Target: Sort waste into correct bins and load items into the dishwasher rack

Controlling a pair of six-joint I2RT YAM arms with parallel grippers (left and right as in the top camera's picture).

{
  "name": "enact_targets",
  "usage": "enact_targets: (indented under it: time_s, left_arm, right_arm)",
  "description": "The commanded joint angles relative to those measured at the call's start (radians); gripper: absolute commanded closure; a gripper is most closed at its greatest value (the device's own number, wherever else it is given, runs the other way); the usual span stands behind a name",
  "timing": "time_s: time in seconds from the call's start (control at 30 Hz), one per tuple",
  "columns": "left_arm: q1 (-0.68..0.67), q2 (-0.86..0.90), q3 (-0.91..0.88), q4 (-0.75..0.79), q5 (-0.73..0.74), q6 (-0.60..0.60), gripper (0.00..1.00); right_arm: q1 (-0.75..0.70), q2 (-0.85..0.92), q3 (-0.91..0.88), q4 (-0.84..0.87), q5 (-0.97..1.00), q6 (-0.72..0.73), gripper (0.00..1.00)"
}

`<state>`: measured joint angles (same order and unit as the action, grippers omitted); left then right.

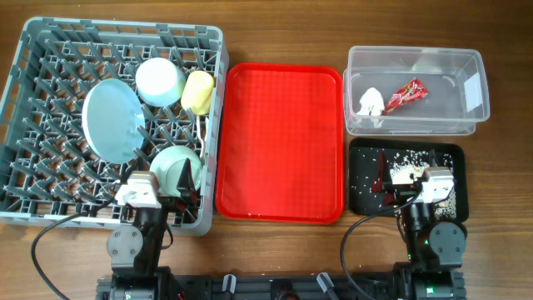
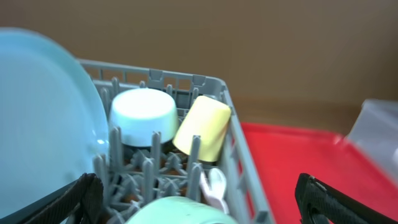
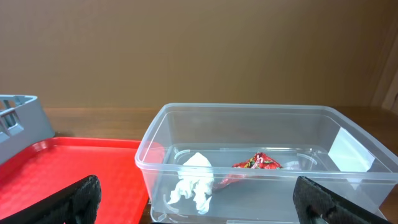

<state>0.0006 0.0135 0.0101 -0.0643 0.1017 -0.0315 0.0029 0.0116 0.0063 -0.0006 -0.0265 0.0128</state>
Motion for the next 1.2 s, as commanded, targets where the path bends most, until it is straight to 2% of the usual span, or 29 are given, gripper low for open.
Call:
enact_targets:
  time_s: [0.0, 0.33, 0.47, 1.17]
  left_arm:
    - [-0.005, -0.010, -0.004, -0.008, -0.017, 0.211, 0.00]
    - [-0.005, -0.010, -0.004, -0.008, -0.016, 0.207, 0.00]
    - [-0.005, -0.010, -0.004, -0.008, -0.017, 0.146, 0.00]
    - [-0.005, -0.009, -0.004, -0.008, -0.017, 0.147, 0.00]
  right_arm:
    - [-0.004, -0.007, -0.001, 0.003, -0.020, -0.012, 0.00]
    - [-0.004, -0.007, -0.001, 0.003, -0.020, -0.012, 0.00]
    - [-0.004, -0.007, -0.001, 0.003, -0.020, -0.011, 0.00]
    - [-0.004, -0.007, -0.001, 0.003, -0.020, -0.012, 0.00]
